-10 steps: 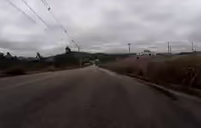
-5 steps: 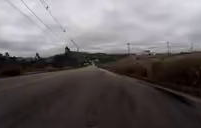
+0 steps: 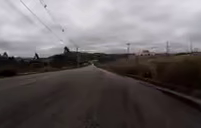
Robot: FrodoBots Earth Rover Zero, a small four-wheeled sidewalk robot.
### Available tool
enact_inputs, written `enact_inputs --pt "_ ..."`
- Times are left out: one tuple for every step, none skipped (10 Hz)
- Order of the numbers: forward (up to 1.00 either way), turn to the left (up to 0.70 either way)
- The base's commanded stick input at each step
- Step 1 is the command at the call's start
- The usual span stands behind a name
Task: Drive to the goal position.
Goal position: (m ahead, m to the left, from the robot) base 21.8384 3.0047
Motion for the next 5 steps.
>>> enact_inputs --pt "0.7 0.0" --pt "0.7 0.0" --pt "0.7 0.0" --pt "0.7 0.0" --pt "0.7 0.0"
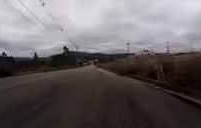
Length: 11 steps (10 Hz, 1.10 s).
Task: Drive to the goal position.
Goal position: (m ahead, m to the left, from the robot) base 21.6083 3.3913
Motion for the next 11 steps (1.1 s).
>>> enact_inputs --pt "0.7 0.05" --pt "0.7 0.13" --pt "0.7 0.14" --pt "0.7 0.14" --pt "0.7 0.14" --pt "0.7 0.14" --pt "0.7 0.06" --pt "0.7 0.0" --pt "0.7 0.0" --pt "0.7 0.0" --pt "0.7 0.0"
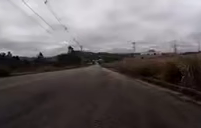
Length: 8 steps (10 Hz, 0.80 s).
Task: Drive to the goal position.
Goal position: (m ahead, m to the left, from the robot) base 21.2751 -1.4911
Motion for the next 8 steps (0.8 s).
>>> enact_inputs --pt "0.7 0.0" --pt "0.7 0.0" --pt "0.7 0.0" --pt "0.7 0.0" --pt "0.7 0.0" --pt "0.7 0.0" --pt "0.7 0.0" --pt "0.7 0.0"
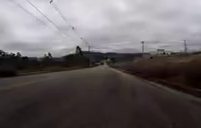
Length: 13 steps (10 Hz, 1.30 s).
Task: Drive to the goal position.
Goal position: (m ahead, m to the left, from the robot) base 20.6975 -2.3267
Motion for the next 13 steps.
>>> enact_inputs --pt "0.7 0.0" --pt "0.7 0.0" --pt "0.7 0.0" --pt "0.7 0.0" --pt "0.7 0.0" --pt "0.7 0.0" --pt "0.7 0.0" --pt "0.7 0.0" --pt "0.7 0.0" --pt "0.7 0.0" --pt "0.7 0.0" --pt "0.7 0.0" --pt "0.7 0.0"
